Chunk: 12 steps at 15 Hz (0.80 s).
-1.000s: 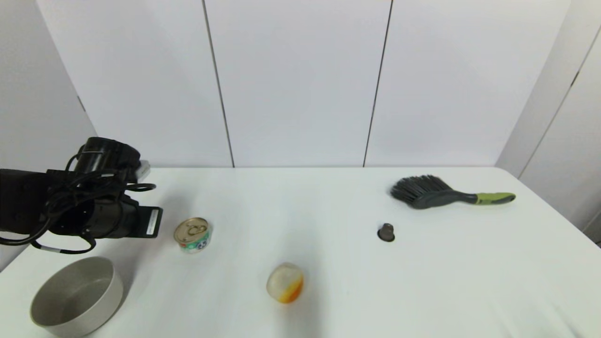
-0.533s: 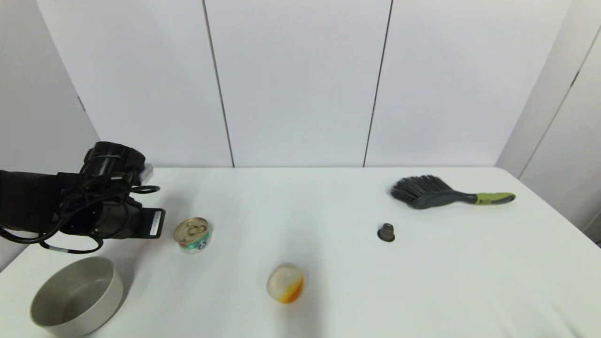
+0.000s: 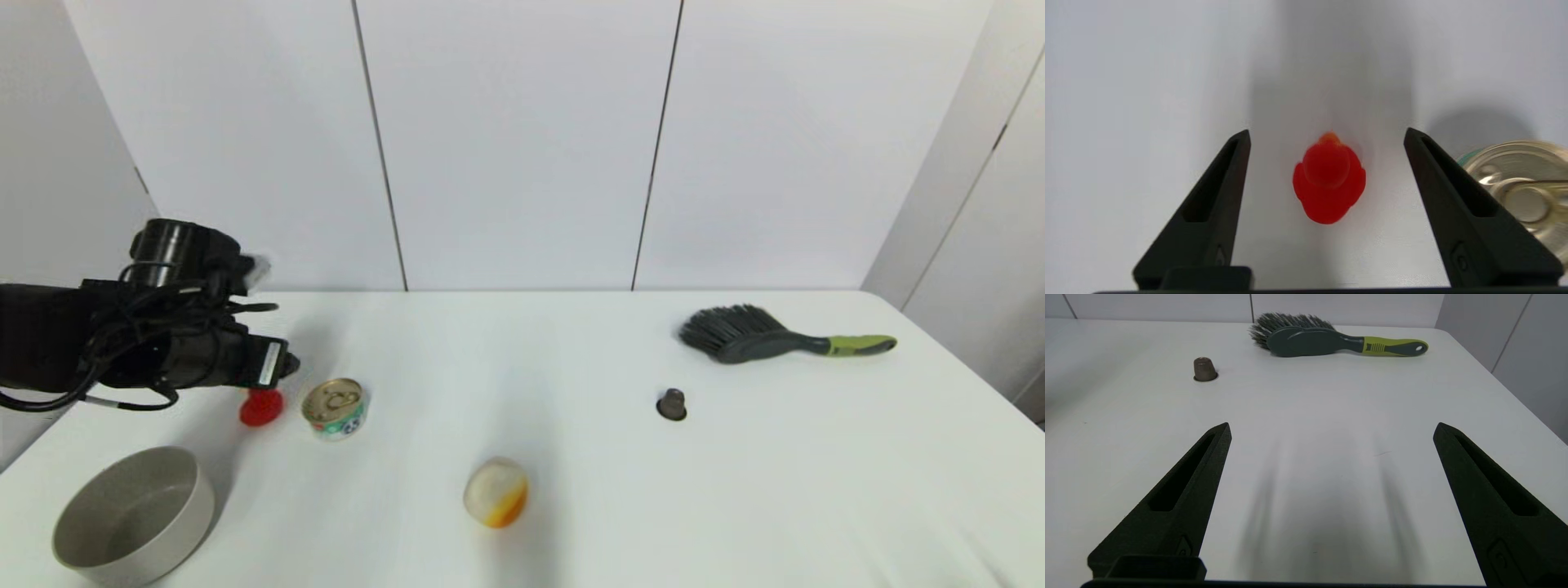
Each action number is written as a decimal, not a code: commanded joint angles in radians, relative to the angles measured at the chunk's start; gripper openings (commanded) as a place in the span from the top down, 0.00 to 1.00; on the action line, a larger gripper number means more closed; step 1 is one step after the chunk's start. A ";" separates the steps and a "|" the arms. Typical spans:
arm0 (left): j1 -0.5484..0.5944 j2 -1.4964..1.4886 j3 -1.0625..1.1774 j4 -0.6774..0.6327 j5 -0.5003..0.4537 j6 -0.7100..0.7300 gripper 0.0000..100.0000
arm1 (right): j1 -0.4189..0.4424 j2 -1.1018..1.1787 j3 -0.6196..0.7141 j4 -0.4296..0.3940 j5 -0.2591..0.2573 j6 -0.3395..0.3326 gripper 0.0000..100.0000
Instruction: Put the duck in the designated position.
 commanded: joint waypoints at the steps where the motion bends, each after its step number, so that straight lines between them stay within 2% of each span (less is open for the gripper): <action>1: -0.003 -0.193 -0.090 -0.004 0.003 0.167 0.00 | 0.000 0.001 0.009 0.000 0.000 -0.001 0.00; 6: -0.045 -0.514 -0.180 0.046 -0.026 0.284 0.00 | 0.000 0.001 0.009 0.000 0.000 -0.001 0.00; 9: -0.053 -0.655 -0.168 0.086 -0.106 0.287 0.00 | 0.000 0.001 0.009 0.000 0.000 -0.001 0.00; 12: -0.047 -0.786 -0.081 0.190 -0.180 0.285 0.00 | 0.000 0.001 0.009 0.000 0.000 -0.001 0.00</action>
